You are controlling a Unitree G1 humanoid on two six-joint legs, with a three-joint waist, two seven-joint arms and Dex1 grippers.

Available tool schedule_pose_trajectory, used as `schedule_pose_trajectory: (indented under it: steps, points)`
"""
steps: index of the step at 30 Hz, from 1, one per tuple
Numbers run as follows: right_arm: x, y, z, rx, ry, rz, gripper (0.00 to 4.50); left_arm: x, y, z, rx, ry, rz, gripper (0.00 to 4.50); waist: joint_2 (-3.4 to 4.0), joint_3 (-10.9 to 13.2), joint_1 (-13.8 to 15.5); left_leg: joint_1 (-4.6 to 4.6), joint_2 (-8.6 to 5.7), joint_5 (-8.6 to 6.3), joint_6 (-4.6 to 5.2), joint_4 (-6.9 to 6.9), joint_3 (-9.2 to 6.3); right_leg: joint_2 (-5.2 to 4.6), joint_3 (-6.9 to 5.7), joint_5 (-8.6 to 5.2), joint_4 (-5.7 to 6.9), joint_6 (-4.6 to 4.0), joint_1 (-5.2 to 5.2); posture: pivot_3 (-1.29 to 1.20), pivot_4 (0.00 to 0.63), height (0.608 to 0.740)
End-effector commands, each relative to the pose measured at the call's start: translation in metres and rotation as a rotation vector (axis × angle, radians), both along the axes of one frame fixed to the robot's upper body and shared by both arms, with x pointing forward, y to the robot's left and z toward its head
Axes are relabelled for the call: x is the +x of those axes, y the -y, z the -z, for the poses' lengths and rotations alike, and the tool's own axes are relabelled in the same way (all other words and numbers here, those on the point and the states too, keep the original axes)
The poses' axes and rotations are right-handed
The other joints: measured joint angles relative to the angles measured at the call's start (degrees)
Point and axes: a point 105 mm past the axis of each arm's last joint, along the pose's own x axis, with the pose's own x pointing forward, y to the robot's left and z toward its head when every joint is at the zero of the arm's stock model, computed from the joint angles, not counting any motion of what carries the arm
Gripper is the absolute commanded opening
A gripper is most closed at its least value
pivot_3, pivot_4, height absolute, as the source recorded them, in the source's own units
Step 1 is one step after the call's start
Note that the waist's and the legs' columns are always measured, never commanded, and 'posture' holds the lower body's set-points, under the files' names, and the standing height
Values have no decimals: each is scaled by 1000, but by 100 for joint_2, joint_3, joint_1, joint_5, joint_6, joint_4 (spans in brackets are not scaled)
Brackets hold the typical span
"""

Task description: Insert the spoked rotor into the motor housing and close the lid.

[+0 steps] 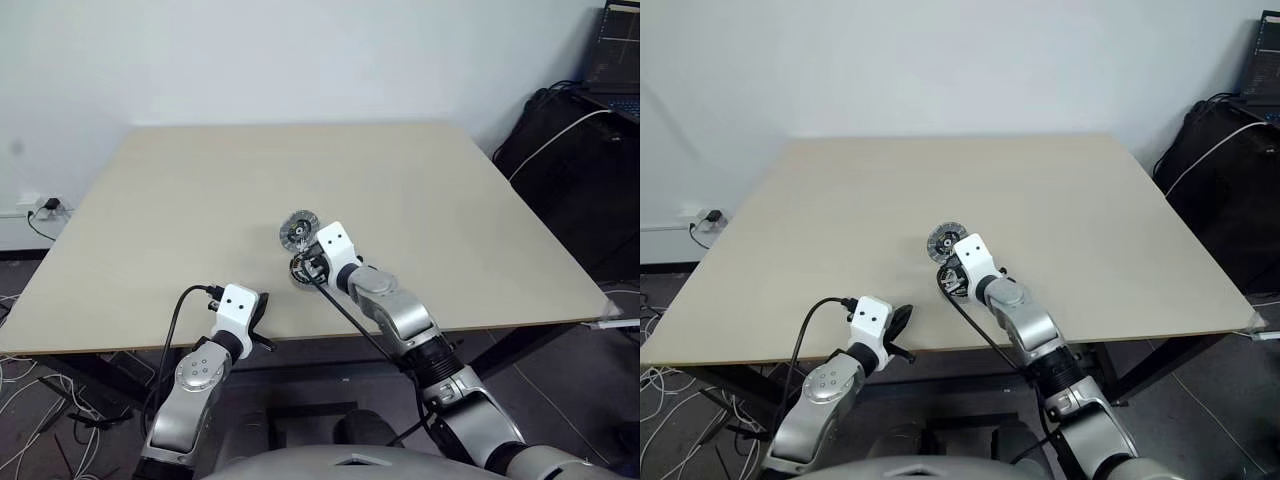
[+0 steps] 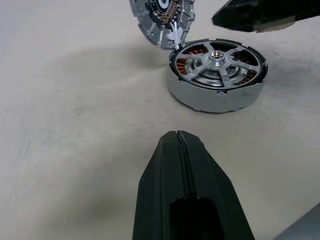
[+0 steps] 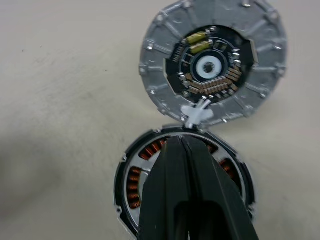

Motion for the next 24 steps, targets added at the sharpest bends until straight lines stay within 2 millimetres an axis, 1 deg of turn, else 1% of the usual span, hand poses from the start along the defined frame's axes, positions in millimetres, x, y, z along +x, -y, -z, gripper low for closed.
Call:
schedule_pose_trajectory:
  steps: [1,4,8,11,12,15,17,19,21,22,24]
  points:
    - [8,-6,-8,8,33,-11,35,5,1,-13,-8,56,-4,0,-1,0,-2,0,0,0,0,0,0,0,0,4,0,-7,0,0,0,740]
    - [10,-4,-1,-11,11,-1,35,5,1,-13,-7,56,-6,0,-2,-1,0,0,0,0,0,0,0,1,-1,9,1,-14,0,0,0,740]
    - [12,4,15,-33,-48,33,35,5,1,-13,-8,57,-6,0,-1,-1,-4,2,0,0,0,1,2,2,-1,9,2,-15,2,0,0,740]
    - [11,6,19,-39,-68,28,35,5,1,-13,-8,57,-5,0,-3,-2,-1,9,0,0,0,1,2,4,0,9,5,-14,7,0,0,740]
    - [10,4,16,-22,-60,15,35,5,1,-13,-8,57,-4,0,-3,-2,-1,11,0,0,0,1,3,3,0,9,6,-14,8,0,0,740]
    - [9,-1,-2,23,-10,-56,35,5,2,-13,-8,57,-2,0,-3,-2,-1,11,0,0,0,2,3,3,0,7,7,-11,9,0,0,740]
    - [8,-3,-14,22,30,-114,35,5,2,-13,-8,57,0,0,-3,-1,-3,9,-1,0,0,2,4,3,0,7,6,-10,7,0,0,740]
    - [4,-3,-24,-30,69,-222,35,6,3,-13,-9,57,3,0,-3,-1,-2,9,0,0,0,2,4,4,0,4,6,-5,7,0,0,740]
    - [-3,-2,-29,-138,100,-371,35,7,4,-13,-11,58,7,0,-3,0,-3,10,-1,0,0,3,3,5,0,-1,6,2,7,0,0,740]
    - [-6,0,-30,-188,112,-429,202,7,5,-13,-11,59,9,0,-3,0,2,10,-1,0,0,4,4,5,0,-4,6,8,7,0,0,740]
    - [-11,4,-31,-272,118,-538,674,8,6,-13,-14,60,11,0,-3,0,1,11,-2,0,0,6,3,4,-1,-5,6,9,8,0,0,740]
